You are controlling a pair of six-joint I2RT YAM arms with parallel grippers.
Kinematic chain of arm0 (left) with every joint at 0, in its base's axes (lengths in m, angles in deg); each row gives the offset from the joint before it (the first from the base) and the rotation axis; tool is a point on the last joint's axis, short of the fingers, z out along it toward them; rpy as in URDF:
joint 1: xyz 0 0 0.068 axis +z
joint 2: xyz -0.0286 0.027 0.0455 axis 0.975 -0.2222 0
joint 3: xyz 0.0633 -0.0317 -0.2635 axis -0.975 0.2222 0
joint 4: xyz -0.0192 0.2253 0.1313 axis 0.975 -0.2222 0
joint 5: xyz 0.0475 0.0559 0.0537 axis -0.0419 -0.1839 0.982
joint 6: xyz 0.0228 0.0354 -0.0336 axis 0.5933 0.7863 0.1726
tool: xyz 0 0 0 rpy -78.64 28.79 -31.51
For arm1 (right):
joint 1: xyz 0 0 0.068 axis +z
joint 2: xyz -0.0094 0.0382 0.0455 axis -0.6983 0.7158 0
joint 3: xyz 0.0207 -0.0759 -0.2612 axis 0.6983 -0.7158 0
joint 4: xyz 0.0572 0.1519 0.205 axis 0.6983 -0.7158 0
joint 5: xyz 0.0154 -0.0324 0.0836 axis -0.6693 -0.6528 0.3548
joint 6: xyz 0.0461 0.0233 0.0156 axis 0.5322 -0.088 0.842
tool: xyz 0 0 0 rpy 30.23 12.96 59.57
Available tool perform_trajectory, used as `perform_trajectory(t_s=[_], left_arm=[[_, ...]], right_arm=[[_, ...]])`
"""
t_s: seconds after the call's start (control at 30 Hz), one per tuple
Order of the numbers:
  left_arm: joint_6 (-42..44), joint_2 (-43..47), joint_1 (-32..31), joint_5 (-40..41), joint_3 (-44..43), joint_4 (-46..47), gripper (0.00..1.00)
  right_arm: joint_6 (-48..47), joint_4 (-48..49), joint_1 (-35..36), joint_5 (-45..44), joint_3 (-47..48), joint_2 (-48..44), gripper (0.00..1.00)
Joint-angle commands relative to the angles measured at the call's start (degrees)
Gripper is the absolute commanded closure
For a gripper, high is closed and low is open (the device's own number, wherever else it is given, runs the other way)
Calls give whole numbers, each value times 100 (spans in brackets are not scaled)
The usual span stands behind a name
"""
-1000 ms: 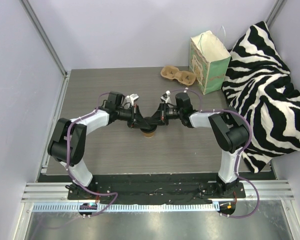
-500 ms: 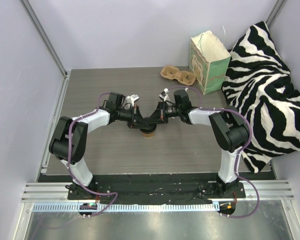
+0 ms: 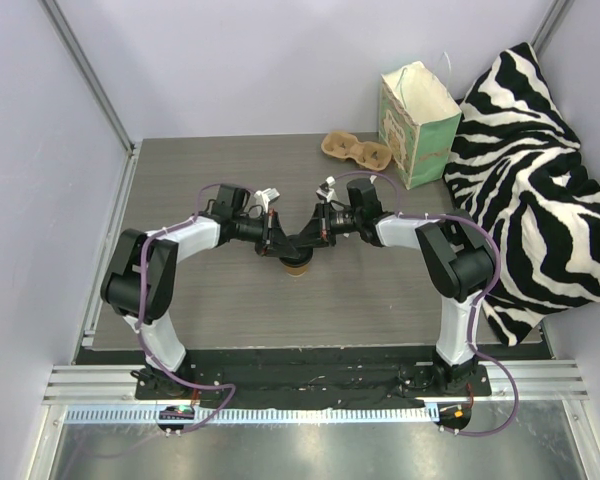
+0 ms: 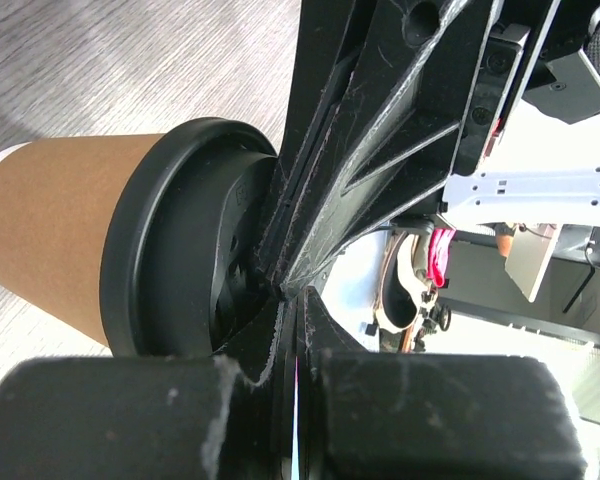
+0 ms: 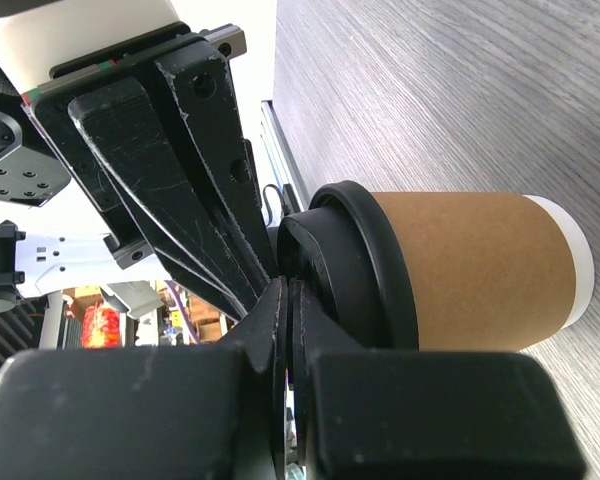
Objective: Pack the takeout coffee
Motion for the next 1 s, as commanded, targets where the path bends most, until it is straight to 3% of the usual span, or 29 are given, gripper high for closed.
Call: perform_trajectory(t_s=[0.0, 0.2, 0.33, 0.43, 0.6, 0.73, 0.77, 0.87, 0.97], left_arm=[[1094, -751, 101, 2226, 504, -1033, 100], [1068, -831, 189, 1710, 294, -920, 100], [989, -192, 110, 979, 5, -796, 100], [954, 275, -13, 978, -259, -1015, 100], [1761, 1242, -163, 2083, -892, -2428, 99], [2964, 1822, -452, 3130, -1534, -3440, 91], [3245, 1928, -549, 3244, -1578, -3711, 84], [4213, 2280, -1249, 3841, -1570, -3881, 70], [4688, 2272, -1786, 4440, -1675, -3960, 69]], right_arm=[[-654, -813, -11, -788, -260, 505, 99], [-681, -725, -3, -569, -199, 417, 99], [-672, -637, 85, -454, -94, 162, 99], [-689, -646, 173, -541, -85, -40, 99], [-935, -944, 173, -717, -58, -67, 99], [-953, -980, 182, -796, -50, -23, 99], [-953, -988, 182, -805, -32, -14, 99], [-944, -997, 164, -796, 12, 56, 99], [-918, -997, 173, -770, 38, 127, 99]])
